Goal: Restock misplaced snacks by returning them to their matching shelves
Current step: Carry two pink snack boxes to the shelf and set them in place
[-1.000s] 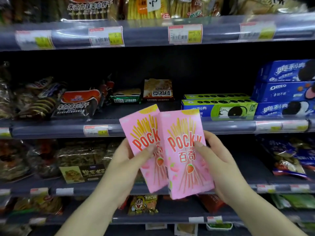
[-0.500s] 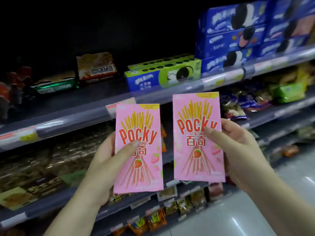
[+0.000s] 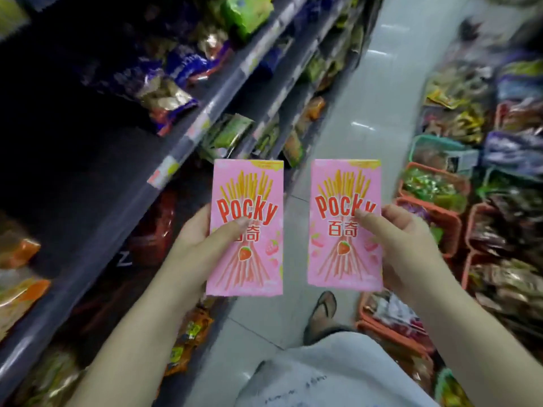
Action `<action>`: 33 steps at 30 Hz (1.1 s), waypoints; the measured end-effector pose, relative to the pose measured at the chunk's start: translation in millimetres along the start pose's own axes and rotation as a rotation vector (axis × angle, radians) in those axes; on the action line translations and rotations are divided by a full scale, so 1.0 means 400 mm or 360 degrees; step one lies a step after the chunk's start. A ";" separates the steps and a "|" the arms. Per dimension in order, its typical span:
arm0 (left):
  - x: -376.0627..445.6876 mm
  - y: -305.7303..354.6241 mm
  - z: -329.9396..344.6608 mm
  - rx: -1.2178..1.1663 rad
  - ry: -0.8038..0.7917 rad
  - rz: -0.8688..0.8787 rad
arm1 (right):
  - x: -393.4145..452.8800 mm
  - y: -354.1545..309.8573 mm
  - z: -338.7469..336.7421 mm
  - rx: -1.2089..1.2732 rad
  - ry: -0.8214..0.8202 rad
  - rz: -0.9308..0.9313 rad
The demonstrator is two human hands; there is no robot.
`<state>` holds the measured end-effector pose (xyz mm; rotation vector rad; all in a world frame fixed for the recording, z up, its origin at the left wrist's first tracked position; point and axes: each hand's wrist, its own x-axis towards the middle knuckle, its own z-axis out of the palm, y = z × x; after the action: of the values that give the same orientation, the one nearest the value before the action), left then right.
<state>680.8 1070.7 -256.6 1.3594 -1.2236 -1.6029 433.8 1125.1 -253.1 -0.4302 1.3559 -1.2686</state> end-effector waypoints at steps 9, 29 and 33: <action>0.332 0.076 0.360 0.0098 -0.0354 -0.0174 | 0.196 -0.120 -0.267 0.0218 0.0417 -0.0110; 1.230 0.299 0.644 0.0298 -0.0639 -0.0237 | 0.944 -0.502 -0.325 0.0240 0.0860 -0.0221; 1.416 0.360 0.719 0.0311 -0.0699 -0.0270 | 1.091 -0.599 -0.352 0.0336 0.0904 -0.0235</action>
<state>272.4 565.3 -299.8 1.2955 -1.5908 -2.0190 97.5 733.9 -293.8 -0.0140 1.6533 -1.7200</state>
